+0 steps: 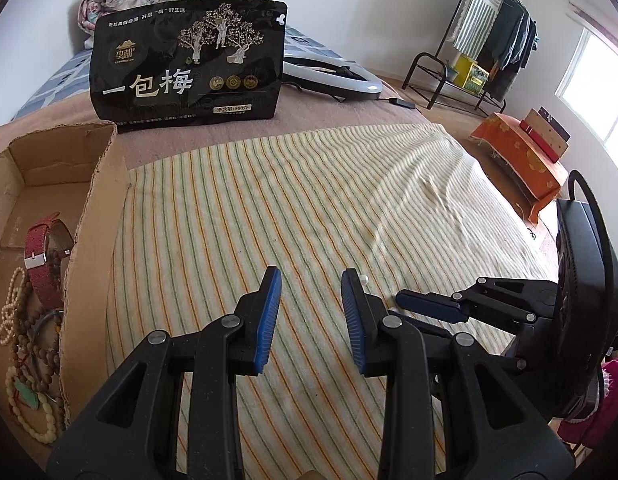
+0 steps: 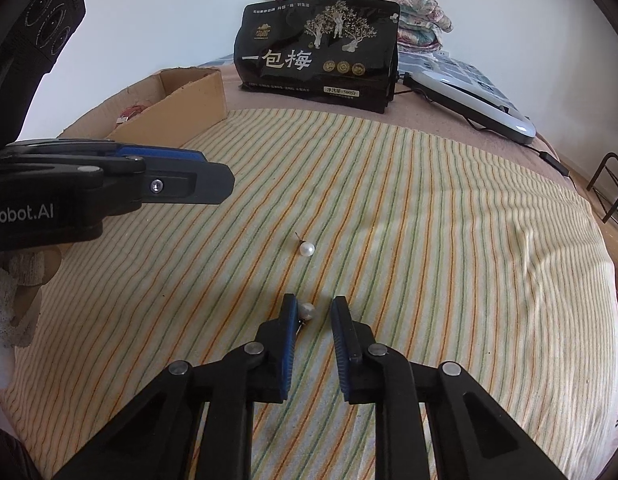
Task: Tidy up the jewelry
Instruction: 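Reach both tools toward the two small pearl earrings on the sheet, then close the right gripper on one pearl earring while the left gripper grasps the other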
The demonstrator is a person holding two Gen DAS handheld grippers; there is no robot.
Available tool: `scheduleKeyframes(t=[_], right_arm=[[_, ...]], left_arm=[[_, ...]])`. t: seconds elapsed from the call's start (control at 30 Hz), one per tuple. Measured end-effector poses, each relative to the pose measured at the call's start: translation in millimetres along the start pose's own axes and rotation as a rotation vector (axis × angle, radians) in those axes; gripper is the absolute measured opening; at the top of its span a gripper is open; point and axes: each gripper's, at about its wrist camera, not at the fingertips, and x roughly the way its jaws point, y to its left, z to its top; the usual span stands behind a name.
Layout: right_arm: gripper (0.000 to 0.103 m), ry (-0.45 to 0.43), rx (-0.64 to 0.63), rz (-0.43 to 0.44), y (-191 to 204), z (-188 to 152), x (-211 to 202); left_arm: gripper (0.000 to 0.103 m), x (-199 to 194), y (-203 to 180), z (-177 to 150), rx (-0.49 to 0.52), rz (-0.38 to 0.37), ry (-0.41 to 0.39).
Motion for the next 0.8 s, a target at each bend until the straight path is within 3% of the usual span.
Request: scheduleKeyframes(t=[0.1,0.37,0.63,0.8], right_arm=[[0.006,0.003,0.000,-0.010,-4.7,-1.3,-1.2],[0.006,0.010,0.031,-0.045,-32.1,-8.1,-7.2],[0.006,0.008,0.060,-0.060,-52.3,-15.1,-11.8],[0.006,0.004,0.061,-0.062,-52.4,-15.4,-11.6]], left_arm=[[0.031,4.7,-6.1,-0.9,0.019,-0.008,0.005],[0.030,25.1,-32.3,-2.7,0.092,-0.026,0.034],[0.030,49.4,-47.3,-4.1,0.142,0.026,0.059],[0.024,58.5,-46.1,-4.1,0.145,0.053,0.065]])
